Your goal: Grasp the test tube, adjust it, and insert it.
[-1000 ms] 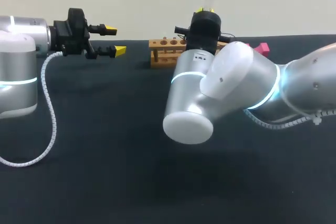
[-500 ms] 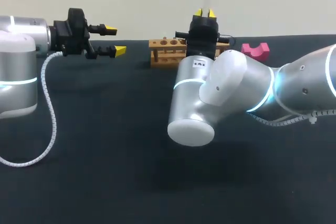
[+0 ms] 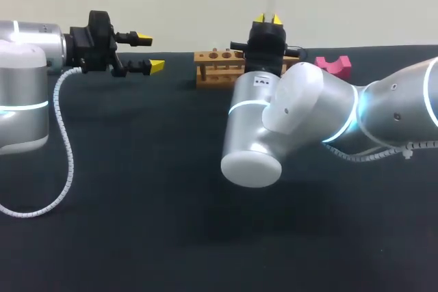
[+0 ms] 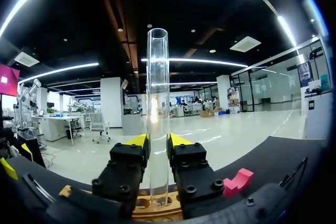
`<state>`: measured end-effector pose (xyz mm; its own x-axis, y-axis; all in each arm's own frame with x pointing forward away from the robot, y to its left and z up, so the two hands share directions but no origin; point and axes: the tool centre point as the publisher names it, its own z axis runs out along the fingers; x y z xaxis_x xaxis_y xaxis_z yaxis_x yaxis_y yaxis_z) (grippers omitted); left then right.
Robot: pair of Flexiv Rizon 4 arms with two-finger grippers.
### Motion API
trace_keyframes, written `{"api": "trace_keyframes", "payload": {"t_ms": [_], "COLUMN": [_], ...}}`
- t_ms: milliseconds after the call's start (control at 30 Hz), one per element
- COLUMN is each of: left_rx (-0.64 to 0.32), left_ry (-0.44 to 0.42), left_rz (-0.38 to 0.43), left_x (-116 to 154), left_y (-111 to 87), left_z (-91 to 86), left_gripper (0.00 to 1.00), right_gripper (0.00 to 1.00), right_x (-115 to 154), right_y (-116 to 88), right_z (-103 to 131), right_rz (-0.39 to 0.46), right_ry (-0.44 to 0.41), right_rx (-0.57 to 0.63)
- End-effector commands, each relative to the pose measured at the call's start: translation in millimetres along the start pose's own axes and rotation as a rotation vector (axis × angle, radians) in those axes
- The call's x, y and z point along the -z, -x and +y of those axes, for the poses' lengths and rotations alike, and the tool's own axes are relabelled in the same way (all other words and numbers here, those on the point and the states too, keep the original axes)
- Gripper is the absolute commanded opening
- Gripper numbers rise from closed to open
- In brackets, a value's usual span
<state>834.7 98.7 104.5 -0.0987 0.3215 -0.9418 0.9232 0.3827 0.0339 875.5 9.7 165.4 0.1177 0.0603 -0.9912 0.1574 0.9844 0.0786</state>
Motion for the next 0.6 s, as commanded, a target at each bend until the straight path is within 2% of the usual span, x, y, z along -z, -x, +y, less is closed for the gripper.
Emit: {"api": "trace_keyframes", "payload": {"t_ms": [33,600], "left_rx": [0.001,0.001], "left_ry": [-0.004,-0.004], "left_rz": [0.002,0.002], "left_x": [-1,-1], "left_y": [0.2,0.2], "left_z": [1.8,1.8], "left_gripper": [1.0,1.0], "right_gripper": [0.0,0.0], "right_x": [-4,-13], "right_y": [-3,-13], "right_z": [-2,-4], "right_rz": [0.002,0.013], "right_ry": [0.002,0.012], "right_rx": [-0.001,0.0]}}
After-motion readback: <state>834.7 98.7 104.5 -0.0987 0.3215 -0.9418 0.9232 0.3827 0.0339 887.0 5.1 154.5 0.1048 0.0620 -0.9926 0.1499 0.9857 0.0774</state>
